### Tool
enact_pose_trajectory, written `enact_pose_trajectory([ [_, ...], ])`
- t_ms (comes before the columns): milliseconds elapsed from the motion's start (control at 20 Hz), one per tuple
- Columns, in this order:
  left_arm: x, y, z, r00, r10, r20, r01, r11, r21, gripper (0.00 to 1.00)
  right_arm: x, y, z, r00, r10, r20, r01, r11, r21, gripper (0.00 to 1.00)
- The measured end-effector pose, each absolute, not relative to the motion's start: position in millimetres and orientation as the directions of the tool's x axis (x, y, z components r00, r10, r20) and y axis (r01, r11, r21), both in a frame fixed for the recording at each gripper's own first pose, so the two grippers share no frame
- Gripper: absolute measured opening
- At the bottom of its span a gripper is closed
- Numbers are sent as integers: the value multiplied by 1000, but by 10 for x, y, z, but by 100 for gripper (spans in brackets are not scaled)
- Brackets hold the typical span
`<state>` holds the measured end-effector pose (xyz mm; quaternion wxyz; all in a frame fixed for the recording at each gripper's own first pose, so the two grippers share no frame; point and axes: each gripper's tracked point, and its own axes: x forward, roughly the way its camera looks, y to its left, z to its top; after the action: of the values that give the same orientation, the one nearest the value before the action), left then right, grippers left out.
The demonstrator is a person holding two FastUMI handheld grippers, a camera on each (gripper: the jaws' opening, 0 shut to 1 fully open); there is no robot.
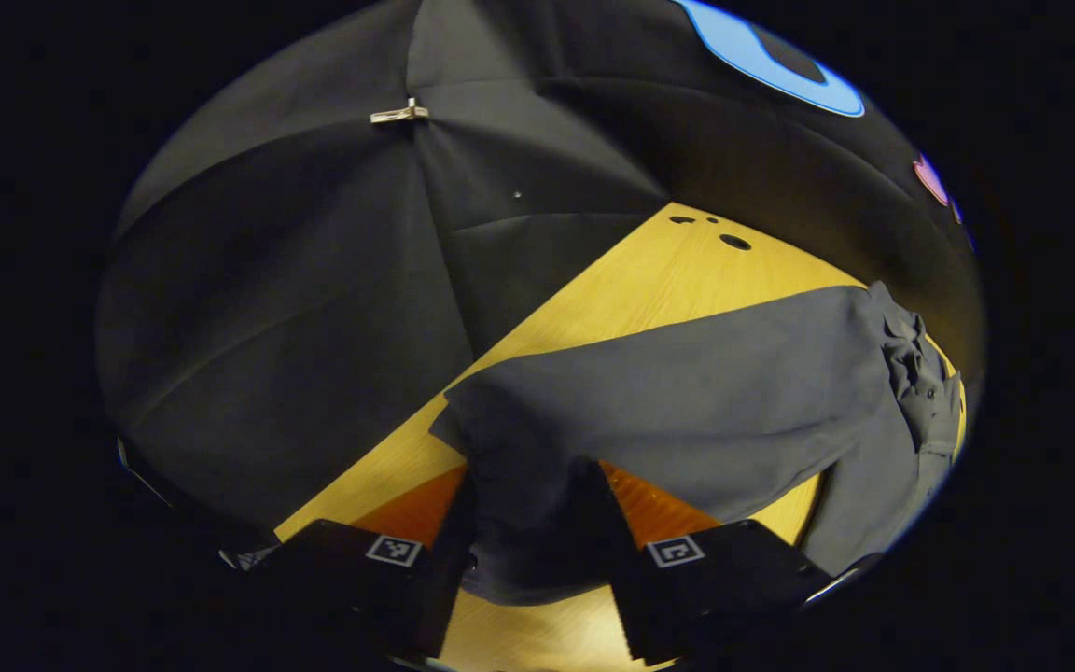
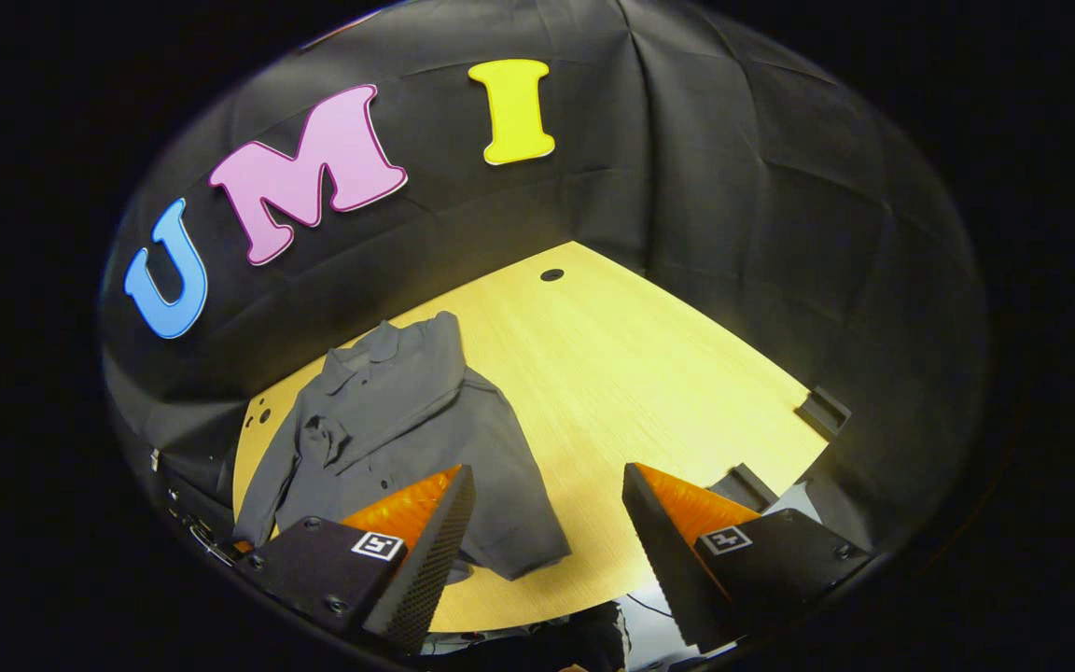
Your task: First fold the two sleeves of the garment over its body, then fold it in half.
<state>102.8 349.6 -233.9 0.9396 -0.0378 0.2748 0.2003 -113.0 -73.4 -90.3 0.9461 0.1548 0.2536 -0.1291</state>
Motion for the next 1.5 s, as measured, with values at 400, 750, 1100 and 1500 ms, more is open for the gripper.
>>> enact_pose_trajectory([
  [400,1144,3298,-2105,777,343,-528,-346,933,96,6,-664,-623,-824,871,-97,-482,204,963,176,98],
  [750,1439,2625,-1289,871,258,-418,-281,960,6,6,-284,-464,-952,865,9,-501,86,982,166,99],
  [1100,1828,1599,-433,944,143,-297,-159,987,-29,5,-163,-674,-1062,863,18,-505,97,975,201,99],
  [1500,2254,-84,-234,953,-88,-290,73,995,-63,5,-312,-1010,-1409,821,-12,-571,140,973,181,99],
])
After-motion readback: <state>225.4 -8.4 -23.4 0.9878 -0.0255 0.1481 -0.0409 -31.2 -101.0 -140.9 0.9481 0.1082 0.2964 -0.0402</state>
